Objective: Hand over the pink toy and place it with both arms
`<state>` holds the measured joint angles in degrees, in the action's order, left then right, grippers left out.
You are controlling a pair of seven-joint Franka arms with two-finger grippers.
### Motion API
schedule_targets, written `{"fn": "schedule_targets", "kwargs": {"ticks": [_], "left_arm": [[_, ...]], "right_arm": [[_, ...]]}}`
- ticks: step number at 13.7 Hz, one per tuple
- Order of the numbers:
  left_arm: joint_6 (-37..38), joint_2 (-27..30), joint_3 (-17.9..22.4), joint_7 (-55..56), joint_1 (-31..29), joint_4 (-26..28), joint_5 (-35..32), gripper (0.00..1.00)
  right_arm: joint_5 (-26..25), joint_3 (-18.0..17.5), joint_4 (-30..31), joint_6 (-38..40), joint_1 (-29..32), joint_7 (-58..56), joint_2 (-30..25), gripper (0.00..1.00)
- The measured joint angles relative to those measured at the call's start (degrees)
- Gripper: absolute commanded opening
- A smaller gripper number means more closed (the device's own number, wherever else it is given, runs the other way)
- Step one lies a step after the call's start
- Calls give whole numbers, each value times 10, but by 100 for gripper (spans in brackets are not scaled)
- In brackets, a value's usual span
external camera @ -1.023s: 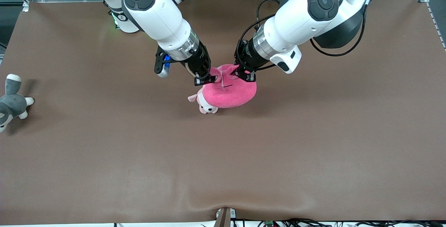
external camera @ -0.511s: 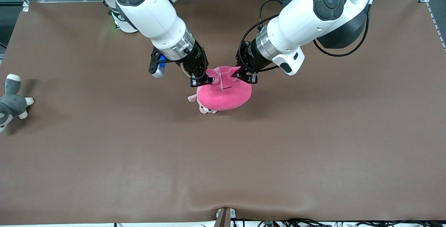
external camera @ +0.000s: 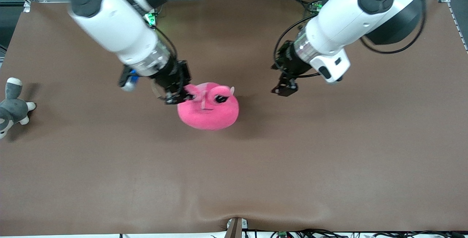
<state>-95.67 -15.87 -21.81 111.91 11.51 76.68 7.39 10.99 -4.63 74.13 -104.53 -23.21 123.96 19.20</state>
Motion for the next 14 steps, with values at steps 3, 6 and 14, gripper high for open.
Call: {"fn": "schedule_targets", "kwargs": {"ticks": [3, 6, 14], "left_arm": [[62, 31, 2, -206, -37, -1, -44, 100], [103, 46, 4, -350, -81, -1, -72, 100], [136, 78, 5, -716, -217, -1, -78, 100]], "right_arm": [[0, 1, 0, 33, 61, -55, 1, 0], [-1, 2, 4, 108, 131, -185, 4, 0], [-2, 6, 135, 122, 331, -554, 27, 0]]}}
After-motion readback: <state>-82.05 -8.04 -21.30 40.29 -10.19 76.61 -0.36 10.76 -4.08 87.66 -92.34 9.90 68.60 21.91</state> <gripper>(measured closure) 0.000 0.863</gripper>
